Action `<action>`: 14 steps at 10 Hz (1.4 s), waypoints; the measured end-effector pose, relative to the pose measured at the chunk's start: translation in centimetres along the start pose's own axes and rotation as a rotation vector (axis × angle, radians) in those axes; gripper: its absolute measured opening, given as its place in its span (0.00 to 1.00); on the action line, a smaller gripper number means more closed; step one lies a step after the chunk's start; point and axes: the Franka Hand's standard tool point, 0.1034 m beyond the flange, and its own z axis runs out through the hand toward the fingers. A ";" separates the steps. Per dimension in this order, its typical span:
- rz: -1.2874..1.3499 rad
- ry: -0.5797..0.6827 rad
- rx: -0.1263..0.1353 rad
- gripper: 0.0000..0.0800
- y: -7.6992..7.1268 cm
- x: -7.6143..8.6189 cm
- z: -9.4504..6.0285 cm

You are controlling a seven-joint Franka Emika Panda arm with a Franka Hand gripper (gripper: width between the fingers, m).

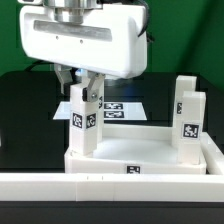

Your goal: Assemble desk

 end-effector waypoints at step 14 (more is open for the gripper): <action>-0.110 0.002 0.046 0.81 -1.9 -1.4 0.6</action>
Offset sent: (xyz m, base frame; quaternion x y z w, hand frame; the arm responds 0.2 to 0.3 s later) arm -0.0006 0.0018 -0.0018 0.0174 -0.0090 0.2332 0.9722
